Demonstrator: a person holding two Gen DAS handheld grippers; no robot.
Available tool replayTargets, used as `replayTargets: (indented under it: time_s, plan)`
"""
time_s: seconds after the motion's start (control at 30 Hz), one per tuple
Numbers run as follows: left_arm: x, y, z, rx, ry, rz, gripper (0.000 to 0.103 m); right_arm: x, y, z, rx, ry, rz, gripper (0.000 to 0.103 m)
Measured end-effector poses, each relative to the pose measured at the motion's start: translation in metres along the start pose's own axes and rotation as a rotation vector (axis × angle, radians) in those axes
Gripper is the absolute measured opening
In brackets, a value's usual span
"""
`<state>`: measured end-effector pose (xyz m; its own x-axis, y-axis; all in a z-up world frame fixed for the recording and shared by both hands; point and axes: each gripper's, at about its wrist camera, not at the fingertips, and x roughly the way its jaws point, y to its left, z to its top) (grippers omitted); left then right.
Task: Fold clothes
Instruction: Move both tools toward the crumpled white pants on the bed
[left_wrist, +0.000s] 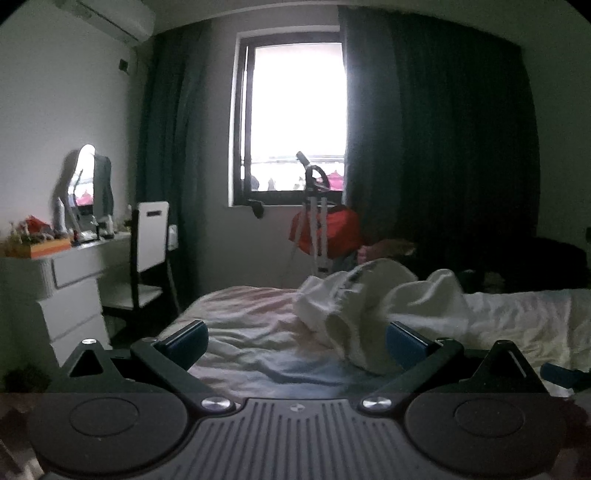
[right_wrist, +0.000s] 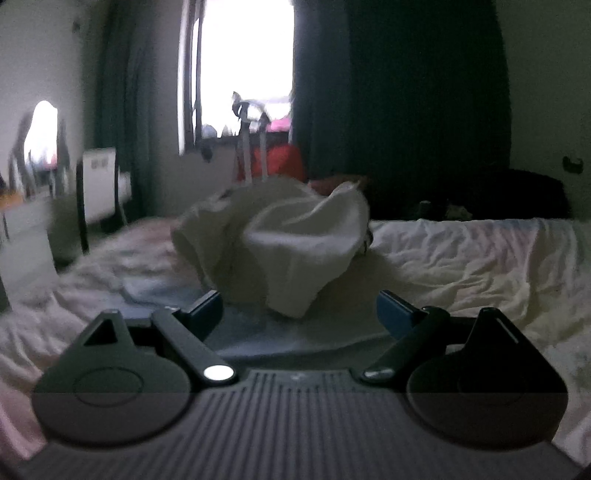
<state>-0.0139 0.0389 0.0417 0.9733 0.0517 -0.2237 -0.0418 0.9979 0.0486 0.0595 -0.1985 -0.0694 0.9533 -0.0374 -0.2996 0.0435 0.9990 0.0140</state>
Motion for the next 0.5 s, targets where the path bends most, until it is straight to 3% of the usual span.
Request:
replayTargets:
  time_s: [0.17,0.23,0.33,0.47,0.5]
  plan:
    - [0.02,0.034,-0.001,-0.052,0.023,0.016,0.103,0.078,0.018,-0.01,-0.061,0.107,-0.096,0.09]
    - [0.03,0.047,-0.007,-0.076,0.042,0.023,0.103,0.111,0.023,-0.017,-0.1,0.15,-0.149,0.073]
    - [0.047,0.065,-0.015,-0.125,0.094,0.017,0.103,0.149,0.03,-0.029,-0.15,0.191,-0.188,0.072]
    - [0.064,0.077,-0.021,-0.182,0.129,-0.007,0.103,0.167,0.032,-0.029,-0.137,0.147,-0.232,0.071]
    - [0.069,0.076,-0.022,-0.184,0.135,-0.012,0.103,0.172,0.033,-0.029,-0.134,0.136,-0.243,0.066]
